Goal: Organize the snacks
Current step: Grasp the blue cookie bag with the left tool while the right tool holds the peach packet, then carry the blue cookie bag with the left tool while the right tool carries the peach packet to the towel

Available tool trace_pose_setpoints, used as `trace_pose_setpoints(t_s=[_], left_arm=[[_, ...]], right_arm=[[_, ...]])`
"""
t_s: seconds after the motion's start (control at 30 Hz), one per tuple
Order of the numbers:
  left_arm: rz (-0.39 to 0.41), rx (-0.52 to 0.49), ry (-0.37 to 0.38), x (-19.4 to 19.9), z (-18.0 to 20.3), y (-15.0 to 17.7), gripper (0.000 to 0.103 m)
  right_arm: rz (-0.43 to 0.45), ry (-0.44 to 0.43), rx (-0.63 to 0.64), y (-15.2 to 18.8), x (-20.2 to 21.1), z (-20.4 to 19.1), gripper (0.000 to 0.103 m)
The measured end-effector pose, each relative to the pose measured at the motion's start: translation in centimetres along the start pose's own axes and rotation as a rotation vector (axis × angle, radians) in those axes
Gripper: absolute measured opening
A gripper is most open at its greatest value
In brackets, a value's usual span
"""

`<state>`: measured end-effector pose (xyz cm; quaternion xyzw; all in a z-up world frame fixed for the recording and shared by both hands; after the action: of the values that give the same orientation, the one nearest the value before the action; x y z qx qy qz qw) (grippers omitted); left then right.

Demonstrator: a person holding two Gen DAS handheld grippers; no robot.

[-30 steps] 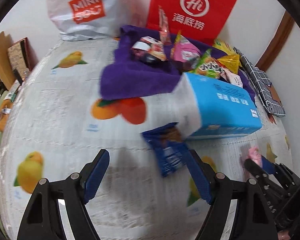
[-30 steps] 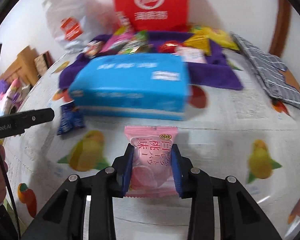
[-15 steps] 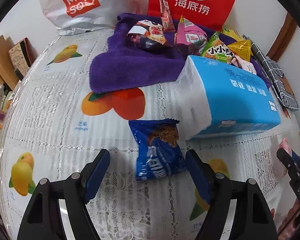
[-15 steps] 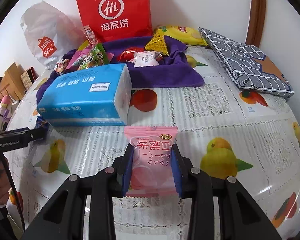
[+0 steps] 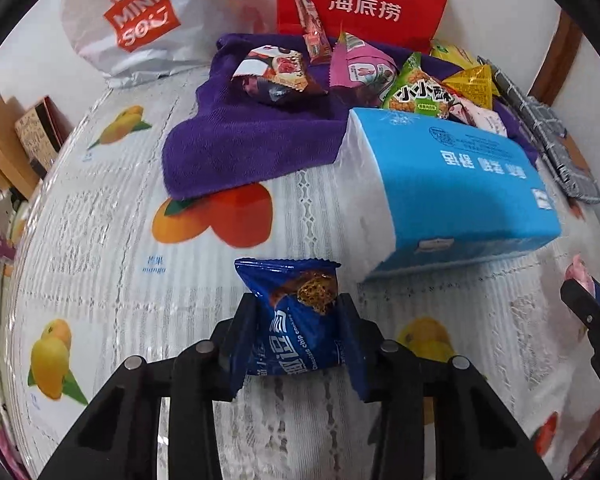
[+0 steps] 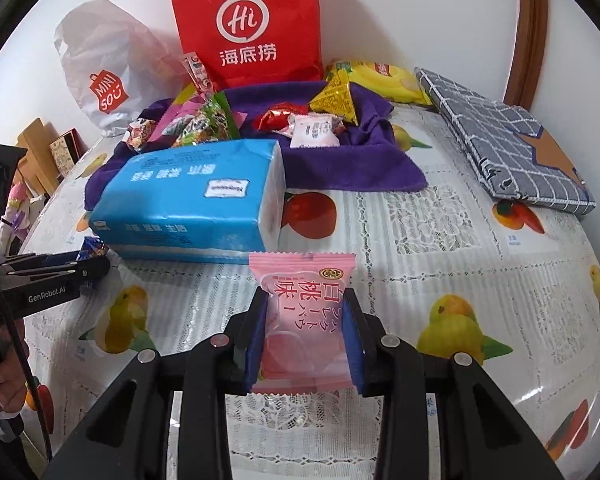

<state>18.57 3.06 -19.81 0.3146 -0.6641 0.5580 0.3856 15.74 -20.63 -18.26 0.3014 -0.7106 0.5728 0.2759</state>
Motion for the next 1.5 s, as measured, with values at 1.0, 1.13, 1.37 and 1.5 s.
trace_pose_setpoints(t_s=[1.0, 1.13, 1.37, 1.5], left_arm=[[0.223, -0.003, 0.065, 9.7, -0.1, -7.0, 0.038], [0.227, -0.003, 0.056, 9.0, -0.7, -9.3, 0.038], [0.23, 0.022, 0.05, 6.8, -2.5, -13.8, 0.038], [0.218, 0.016, 0.044, 4.8, -2.6, -16.3, 0.038]], right_arm=[[0.167, -0.017, -0.013, -9.6, 6.6, -2.5, 0.035], [0.168, -0.016, -0.017, -11.6, 5.2, -2.6, 0.035], [0.145, -0.018, -0.017, -15.2, 0.8, -2.8, 0.035], [0.101, -0.024, -0.023, -16.5, -3.0, -3.0, 0.035]])
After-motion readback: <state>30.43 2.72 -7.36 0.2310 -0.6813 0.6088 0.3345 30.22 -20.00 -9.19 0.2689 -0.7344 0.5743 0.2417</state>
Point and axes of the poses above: each gripper's, at about its wrist camera, not at the fingertips, and x roughly against the way its jaws point, z to its right, y to its underside, the point moved 3 cm from there along -x, roughly the way its jaws point, and after that the axes turned 13 degrees about -x, right-handed, at the moved point
